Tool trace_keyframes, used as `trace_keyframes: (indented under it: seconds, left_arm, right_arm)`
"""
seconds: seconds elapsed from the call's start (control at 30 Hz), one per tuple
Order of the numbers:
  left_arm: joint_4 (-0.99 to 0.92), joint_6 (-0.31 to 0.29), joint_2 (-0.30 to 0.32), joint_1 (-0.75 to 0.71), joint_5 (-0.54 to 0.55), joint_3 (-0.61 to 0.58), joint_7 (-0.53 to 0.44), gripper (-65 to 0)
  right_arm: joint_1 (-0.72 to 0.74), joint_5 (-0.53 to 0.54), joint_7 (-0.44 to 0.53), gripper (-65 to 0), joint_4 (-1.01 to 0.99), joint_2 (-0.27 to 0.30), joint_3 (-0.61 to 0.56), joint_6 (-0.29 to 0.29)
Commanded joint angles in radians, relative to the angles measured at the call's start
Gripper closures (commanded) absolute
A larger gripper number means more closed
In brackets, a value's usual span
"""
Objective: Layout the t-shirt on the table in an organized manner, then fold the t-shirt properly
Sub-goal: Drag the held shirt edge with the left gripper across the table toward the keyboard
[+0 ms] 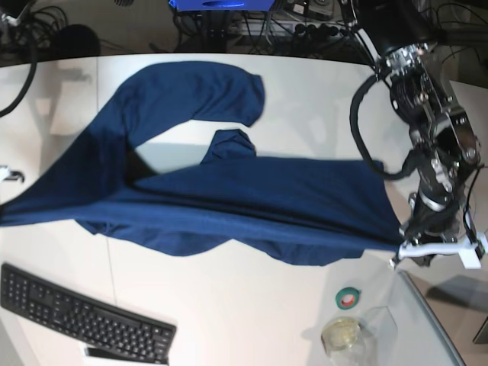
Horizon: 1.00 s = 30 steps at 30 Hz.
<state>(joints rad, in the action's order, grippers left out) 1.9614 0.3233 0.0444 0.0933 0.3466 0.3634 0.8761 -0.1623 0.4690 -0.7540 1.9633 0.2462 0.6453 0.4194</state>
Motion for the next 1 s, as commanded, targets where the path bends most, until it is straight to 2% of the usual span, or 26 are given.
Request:
trace_keyframes:
  seconds: [0.0,0.33,0.6,0.7,0.87,0.97]
  left_arm:
    - [0.019,-0.005,0.002,0.046,0.009,-0.02,-0.025,0.0]
    - [0.02,-0.005,0.004,0.254,0.006,-0.166,-0.025,0.0]
    - [0.019,-0.005,0.004,0.443,-0.002,-0.169,-0.022,0.0]
    - [0.02,-0.005,0.002,0.418,-0.001,-0.169,-0.021,0.0]
    - [0.037,-0.005,0.004,0.259,0.009,-0.174,-0.025,0.0]
    - [0.043,-0.005,0.004,0.15,0.012,-0.168,-0.027,0.0]
  right_arm:
    - [0.033,0.009,0.034,-0.2,0.021,0.035,0.006,-0.001]
    - [0.152,0.009,0.034,-0.2,0.057,0.181,0.005,0.002]
    - [0.26,0.009,0.027,-0.2,0.057,0.276,0.006,0.002]
    - [0.234,0.01,0.026,-0.2,0.057,0.267,0.052,0.002]
    - [0.125,0.012,0.034,-0.2,0.057,0.195,0.089,0.005]
    - [0.046,0.014,0.035,-0.2,0.057,0.129,0.13,0.005]
